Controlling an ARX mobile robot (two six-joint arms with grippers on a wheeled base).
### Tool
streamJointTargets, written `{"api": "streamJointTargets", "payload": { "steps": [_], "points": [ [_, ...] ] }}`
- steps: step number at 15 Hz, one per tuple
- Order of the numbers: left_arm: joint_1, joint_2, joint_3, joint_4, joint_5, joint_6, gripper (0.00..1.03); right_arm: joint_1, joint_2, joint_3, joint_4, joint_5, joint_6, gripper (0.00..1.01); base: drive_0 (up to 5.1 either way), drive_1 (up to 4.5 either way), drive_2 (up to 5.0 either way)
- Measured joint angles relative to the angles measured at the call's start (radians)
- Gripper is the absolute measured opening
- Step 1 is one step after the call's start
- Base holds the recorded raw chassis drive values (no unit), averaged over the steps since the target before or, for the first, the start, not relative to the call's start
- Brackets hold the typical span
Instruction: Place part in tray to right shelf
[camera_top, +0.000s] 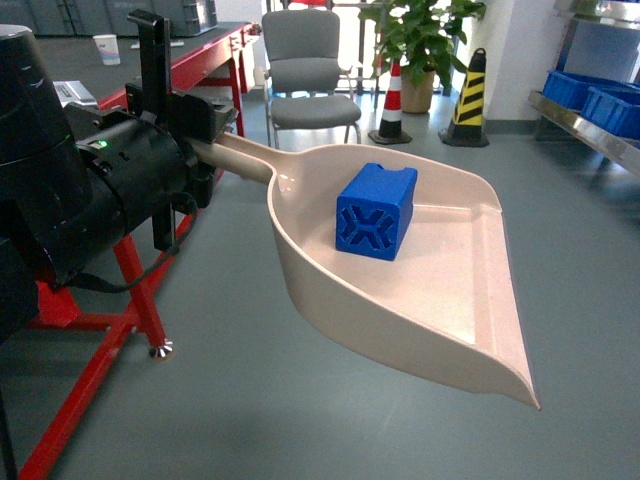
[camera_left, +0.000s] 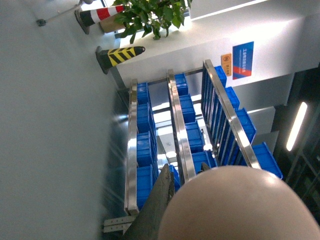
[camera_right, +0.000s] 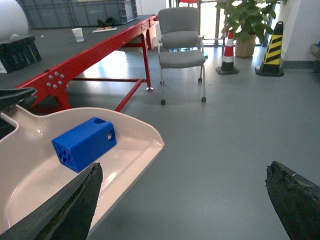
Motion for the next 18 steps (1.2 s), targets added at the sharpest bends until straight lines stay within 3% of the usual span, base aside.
{"api": "streamJointTargets", "payload": {
  "steps": [11,18],
  "points": [
    [0.0,0.0,0.0,0.003,-0.002,0.0,0.12,0.0,0.0,0.0,-0.007,0.0,0.0,0.98,0.1,4.28,-4.0],
    [0.004,0.0,0.004,0.005,-0.004,0.0,0.12,0.0,0.0,0.0,-0.004,-0.004,0.0,0.98,-1.1,-1.12,-1.1]
  ]
}}
